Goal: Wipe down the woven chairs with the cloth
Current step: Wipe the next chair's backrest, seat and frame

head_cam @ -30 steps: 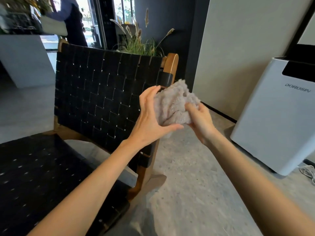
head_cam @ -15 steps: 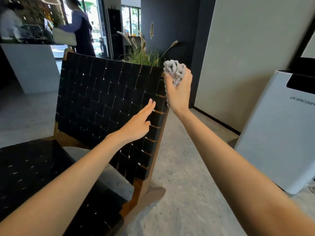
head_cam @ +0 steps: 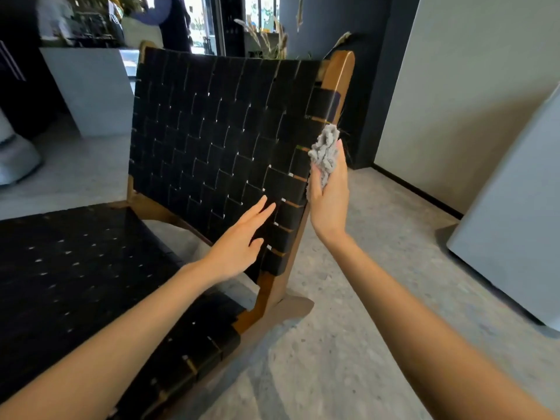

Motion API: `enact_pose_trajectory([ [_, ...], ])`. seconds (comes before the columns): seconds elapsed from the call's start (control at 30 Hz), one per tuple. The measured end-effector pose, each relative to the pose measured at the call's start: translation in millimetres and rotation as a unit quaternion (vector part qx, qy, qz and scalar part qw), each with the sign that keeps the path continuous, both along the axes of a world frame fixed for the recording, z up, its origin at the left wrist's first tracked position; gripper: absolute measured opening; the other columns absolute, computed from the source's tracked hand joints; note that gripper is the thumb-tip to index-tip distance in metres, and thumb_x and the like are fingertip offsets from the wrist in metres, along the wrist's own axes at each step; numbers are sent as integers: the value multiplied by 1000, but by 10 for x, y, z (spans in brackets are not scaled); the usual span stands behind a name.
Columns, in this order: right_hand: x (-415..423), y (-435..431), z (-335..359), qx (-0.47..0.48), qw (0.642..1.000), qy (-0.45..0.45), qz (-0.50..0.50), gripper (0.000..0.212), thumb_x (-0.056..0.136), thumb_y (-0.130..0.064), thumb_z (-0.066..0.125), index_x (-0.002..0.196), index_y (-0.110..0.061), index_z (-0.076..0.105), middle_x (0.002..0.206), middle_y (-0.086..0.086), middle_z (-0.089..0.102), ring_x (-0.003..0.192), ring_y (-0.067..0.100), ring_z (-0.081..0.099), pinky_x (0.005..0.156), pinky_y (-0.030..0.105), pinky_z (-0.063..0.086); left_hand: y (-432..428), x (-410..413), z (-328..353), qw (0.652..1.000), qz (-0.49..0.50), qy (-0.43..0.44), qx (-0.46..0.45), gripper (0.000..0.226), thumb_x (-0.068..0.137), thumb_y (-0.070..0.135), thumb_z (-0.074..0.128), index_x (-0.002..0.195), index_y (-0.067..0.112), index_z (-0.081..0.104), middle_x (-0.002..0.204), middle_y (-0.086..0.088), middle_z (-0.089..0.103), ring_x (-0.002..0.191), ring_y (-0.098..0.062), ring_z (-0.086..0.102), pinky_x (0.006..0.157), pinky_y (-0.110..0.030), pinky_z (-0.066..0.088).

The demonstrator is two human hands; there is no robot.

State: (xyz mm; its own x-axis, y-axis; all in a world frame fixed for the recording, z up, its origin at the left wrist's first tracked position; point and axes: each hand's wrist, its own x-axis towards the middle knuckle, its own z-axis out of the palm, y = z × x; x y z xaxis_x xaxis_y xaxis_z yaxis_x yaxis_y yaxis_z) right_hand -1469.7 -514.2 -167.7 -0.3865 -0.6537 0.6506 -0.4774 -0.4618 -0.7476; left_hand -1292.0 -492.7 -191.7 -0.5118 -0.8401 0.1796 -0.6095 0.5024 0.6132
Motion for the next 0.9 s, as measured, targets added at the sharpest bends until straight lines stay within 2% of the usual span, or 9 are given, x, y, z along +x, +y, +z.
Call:
enact_pose_trajectory([
  [0.1, 194, 242, -555, 24, 999, 1, 24, 60, 100, -22, 47, 146, -34, 11, 159, 6, 21, 146, 14, 21, 120, 40, 20, 156, 271, -308, 997, -8, -63, 41, 68, 96, 9, 49, 149, 34, 15, 156, 21, 3, 137, 2, 14, 106, -12, 28],
  [0.2, 336, 433, -1068, 57, 998, 28, 13, 63, 99, -9, 49, 149, -21, 13, 159, 5, 14, 147, 20, 17, 120, 43, 19, 323, 575, -652, 984, 1, -158, 87, 62, 98, 23, 48, 150, 33, 15, 158, 14, 8, 144, -7, 7, 116, -27, 18],
  [0.3, 438, 570, -1475, 71, 995, 77, 0, 74, 95, -2, 52, 148, -28, 8, 158, -5, 5, 147, 13, 7, 120, 25, 8, 516, 834, -979, 957, 24, -254, 136, 59, 98, 42, 43, 149, 39, 14, 158, 14, 2, 146, -22, -5, 118, -49, 11],
  [0.37, 465, 623, -1704, 93, 990, 109, -15, 80, 92, 0, 57, 149, -32, 11, 157, -10, 2, 141, 6, 6, 113, 11, 6, 604, 915, -1140, 944, 34, -279, 172, 56, 96, 52, 36, 147, 43, 14, 158, 15, 1, 145, -28, -7, 116, -52, 7],
  [0.43, 466, 669, -1923, 129, 983, 129, -21, 79, 88, 0, 62, 150, -31, 25, 157, -11, 7, 132, 4, 6, 106, 8, 15, 631, 908, -1234, 942, 38, -281, 180, 55, 95, 59, 28, 146, 48, 12, 157, 17, 2, 145, -30, -6, 115, -53, 1],
  [0.53, 506, 815, -2174, 173, 973, 151, 0, 79, 87, -2, 65, 147, -37, 28, 150, -7, 16, 133, 21, 20, 108, 32, 29, 639, 848, -1286, 944, 47, -283, 161, 55, 93, 61, 22, 145, 50, 11, 157, 17, 3, 145, -33, -4, 115, -52, 0],
  [0.6, 535, 971, -2342, 188, 970, 151, 34, 77, 87, -3, 65, 143, -42, 28, 145, 0, 24, 130, 32, 29, 107, 39, 31, 645, 848, -1288, 947, 50, -275, 156, 55, 93, 61, 23, 146, 48, 13, 157, 17, 5, 145, -34, -2, 115, -51, 1],
  [0.73, 707, 1242, -2510, 269, 952, 92, 112, 58, 89, -6, 58, 142, -19, 39, 145, 13, 33, 131, 33, 36, 108, 37, 34, 655, 897, -1270, 957, 44, -241, 159, 55, 93, 59, 27, 146, 45, 17, 157, 16, 9, 145, -33, -1, 116, -49, 1],
  [0.9, 775, 1343, -2341, 245, 933, 213, 155, 54, 94, -11, 56, 145, -15, 38, 137, 11, 32, 119, 22, 39, 105, 37, 41, 672, 888, -1287, 966, 70, -203, 143, 50, 99, 47, 33, 147, 35, 27, 156, 12, 20, 145, -32, 6, 116, -49, 5],
])
